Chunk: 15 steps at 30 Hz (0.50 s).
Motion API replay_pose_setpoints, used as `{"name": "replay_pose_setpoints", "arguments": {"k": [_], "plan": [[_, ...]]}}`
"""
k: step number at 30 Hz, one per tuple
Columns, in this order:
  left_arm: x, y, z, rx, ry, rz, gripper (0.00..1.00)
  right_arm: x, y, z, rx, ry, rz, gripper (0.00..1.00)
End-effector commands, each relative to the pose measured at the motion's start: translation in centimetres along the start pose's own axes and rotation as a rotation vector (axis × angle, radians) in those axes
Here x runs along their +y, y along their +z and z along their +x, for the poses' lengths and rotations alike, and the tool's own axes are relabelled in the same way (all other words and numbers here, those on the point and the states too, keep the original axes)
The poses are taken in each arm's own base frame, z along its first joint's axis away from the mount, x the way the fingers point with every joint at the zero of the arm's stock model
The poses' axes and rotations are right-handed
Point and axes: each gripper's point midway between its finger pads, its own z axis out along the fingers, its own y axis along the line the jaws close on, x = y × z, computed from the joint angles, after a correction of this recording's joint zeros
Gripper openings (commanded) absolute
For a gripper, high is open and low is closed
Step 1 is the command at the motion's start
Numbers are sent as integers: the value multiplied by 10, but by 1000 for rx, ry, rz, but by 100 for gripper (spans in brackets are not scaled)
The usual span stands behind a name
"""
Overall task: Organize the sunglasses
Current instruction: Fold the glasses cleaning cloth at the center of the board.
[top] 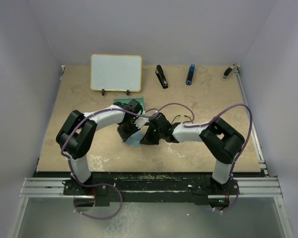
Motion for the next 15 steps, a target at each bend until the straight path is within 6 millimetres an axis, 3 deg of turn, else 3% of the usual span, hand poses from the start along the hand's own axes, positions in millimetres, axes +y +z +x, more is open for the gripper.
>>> {"name": "replay_pose_setpoints", "arguments": {"k": [1,7,15], "plan": [[-32,58,29,117,185,134,4,50,-9,-22,-68,-45,-161,0],[-25,41,18,75,167,88,4,57,-12,-24,-66,-69,-174,0],[-22,-28,-15,-91,175,31,4,71,-35,-46,-176,-140,-99,0]]}}
